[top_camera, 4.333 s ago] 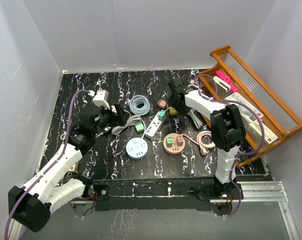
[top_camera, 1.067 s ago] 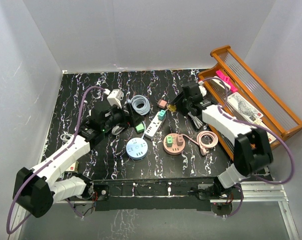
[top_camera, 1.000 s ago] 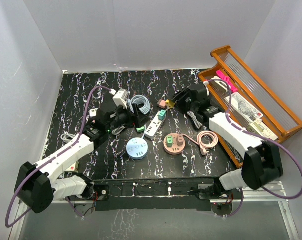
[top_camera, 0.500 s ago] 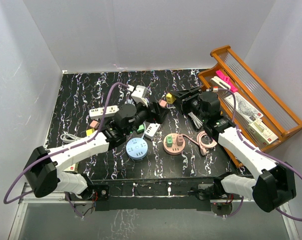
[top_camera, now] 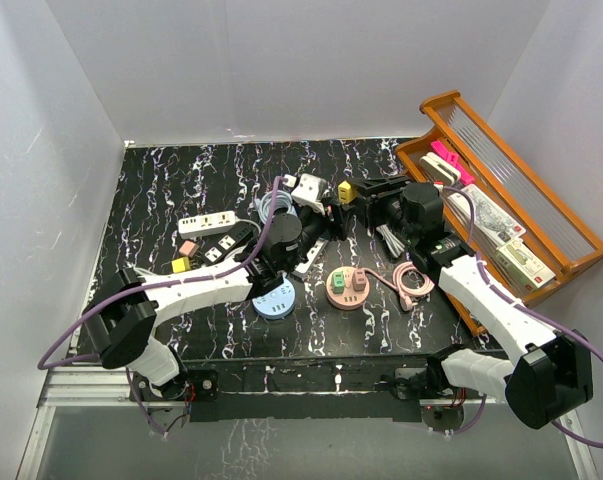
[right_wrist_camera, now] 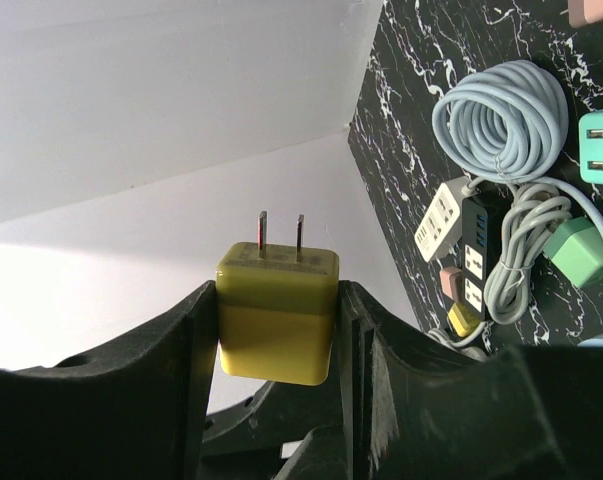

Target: Insert the plug

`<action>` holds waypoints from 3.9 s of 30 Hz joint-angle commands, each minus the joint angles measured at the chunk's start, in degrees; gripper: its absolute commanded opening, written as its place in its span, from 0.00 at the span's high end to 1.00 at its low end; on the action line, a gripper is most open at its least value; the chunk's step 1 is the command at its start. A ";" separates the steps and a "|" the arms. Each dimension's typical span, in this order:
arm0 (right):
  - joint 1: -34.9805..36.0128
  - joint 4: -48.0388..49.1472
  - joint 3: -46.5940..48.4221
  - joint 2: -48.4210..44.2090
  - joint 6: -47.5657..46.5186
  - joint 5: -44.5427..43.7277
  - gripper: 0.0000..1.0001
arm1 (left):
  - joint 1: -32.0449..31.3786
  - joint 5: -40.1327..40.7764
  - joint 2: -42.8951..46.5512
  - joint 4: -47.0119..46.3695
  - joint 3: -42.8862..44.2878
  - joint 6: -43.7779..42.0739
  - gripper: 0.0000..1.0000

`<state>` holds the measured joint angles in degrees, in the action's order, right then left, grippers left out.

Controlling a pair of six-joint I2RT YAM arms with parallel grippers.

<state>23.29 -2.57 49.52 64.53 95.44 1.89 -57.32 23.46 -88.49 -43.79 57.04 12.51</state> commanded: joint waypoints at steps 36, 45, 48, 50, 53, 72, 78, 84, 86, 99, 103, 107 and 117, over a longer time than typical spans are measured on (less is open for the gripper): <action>-0.01 -0.04 0.81 -4.21 -1.12 6.05 0.33 | 1.05 -3.22 0.27 -6.06 3.34 0.51 1.00; -2.46 -7.32 0.99 -6.86 -20.25 4.39 0.17 | 5.31 -12.31 13.93 42.33 8.18 3.07 1.00; -2.59 -7.55 -0.25 -8.32 -27.29 4.46 0.17 | 5.76 -11.71 17.43 57.20 10.86 3.65 1.00; -2.56 -8.40 -1.02 -8.90 -30.58 4.45 0.17 | 5.89 -11.08 18.90 64.48 12.11 4.79 1.00; -2.55 -8.69 -2.03 -9.16 -35.03 4.91 0.17 | 5.91 -12.80 20.26 70.54 11.76 4.78 1.00; -2.59 -17.54 -0.17 -13.30 -42.29 0.15 0.19 | 8.99 -20.29 2.60 72.89 17.82 0.45 1.00; -2.57 -21.03 0.03 -17.01 -43.07 -4.32 0.20 | 10.38 -21.77 -5.03 77.08 24.77 0.53 1.00; -2.56 -26.65 1.44 -21.22 -42.03 -11.54 0.24 | 10.91 -21.87 -17.06 89.18 40.97 1.52 1.00; -2.59 -27.28 1.43 -23.38 -41.61 -13.74 0.24 | 10.94 -22.18 -19.78 92.70 44.24 1.39 1.00; -2.55 -29.60 2.86 -26.81 -42.29 -17.37 0.25 | 11.23 -20.21 -31.08 96.54 54.38 -0.64 1.00; -2.60 -29.82 2.23 -27.55 -42.06 -17.34 0.25 | 11.62 -18.83 -33.89 97.04 57.25 -0.09 1.00; -2.55 -29.26 1.50 -27.76 -41.71 -17.30 0.25 | 11.86 -18.82 -35.08 96.69 58.49 -0.06 1.00; -2.55 -29.77 1.81 -27.26 -42.17 -18.06 0.25 | 13.19 -20.02 -34.24 93.24 53.13 -0.12 1.00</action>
<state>20.88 -33.23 49.74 37.58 53.93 -14.72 -44.82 4.43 -124.46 49.60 111.35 12.62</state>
